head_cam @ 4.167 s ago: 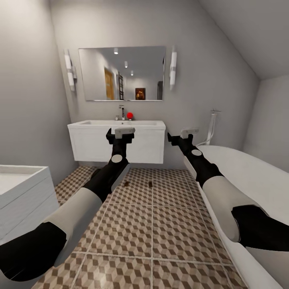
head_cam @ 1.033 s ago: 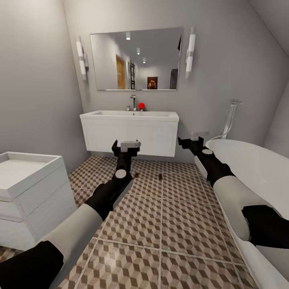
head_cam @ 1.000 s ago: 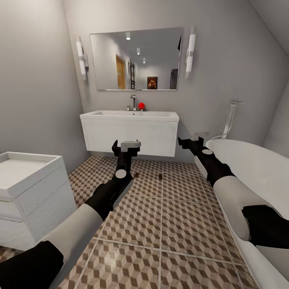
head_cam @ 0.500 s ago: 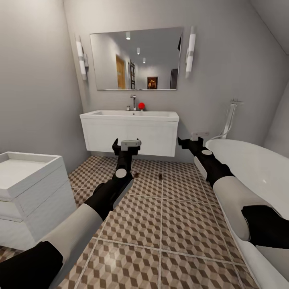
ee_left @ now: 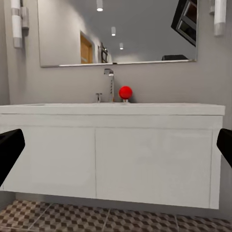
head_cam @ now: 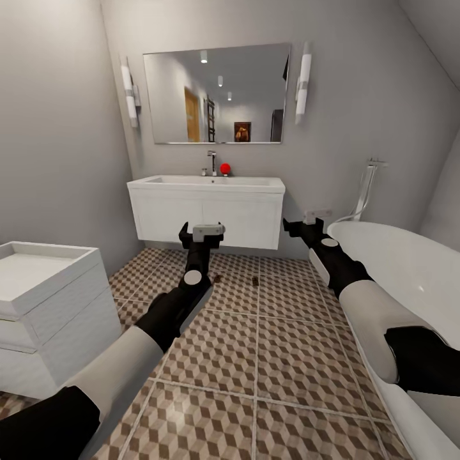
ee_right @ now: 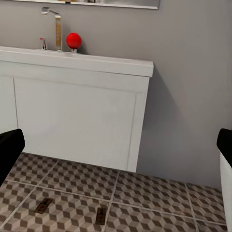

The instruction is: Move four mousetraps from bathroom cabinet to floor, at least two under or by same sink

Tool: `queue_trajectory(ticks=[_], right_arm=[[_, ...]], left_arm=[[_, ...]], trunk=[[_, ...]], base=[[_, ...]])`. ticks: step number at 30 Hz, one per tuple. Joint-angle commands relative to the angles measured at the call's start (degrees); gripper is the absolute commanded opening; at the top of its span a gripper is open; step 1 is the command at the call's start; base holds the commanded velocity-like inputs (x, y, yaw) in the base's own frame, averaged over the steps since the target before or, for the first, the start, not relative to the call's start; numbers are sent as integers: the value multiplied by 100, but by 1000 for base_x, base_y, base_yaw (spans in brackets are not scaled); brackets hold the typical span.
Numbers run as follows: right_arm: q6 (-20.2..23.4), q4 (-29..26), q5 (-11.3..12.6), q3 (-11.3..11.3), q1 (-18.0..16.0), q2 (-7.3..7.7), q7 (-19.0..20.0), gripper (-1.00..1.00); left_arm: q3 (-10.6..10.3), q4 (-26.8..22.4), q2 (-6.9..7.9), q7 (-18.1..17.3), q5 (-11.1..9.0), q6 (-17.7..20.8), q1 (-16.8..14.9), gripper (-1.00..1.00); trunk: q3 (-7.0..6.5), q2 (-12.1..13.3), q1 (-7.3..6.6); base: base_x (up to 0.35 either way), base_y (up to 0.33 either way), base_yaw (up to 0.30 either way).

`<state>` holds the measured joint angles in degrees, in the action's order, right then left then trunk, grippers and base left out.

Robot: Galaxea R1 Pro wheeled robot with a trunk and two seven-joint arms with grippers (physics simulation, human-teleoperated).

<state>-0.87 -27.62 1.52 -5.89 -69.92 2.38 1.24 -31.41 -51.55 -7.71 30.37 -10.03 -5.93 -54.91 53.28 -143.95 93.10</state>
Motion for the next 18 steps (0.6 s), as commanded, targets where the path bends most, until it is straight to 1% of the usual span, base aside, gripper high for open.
queue_trajectory(ticks=[1, 18], right_arm=[[-7, 2, 19, -24, -4, 4, 5, 100], [-10, 10, 33, -27, -4, -22, 8, 100]], left_arm=[[-24, 4, 2, 30, -60, -40, -1, 100], [-24, -119, -1, 30, -60, -40, 37, 100]], trunk=[[6, -3, -1], [6, -3, -1]], base=[[0, 0, 0], [0, 0, 0]])
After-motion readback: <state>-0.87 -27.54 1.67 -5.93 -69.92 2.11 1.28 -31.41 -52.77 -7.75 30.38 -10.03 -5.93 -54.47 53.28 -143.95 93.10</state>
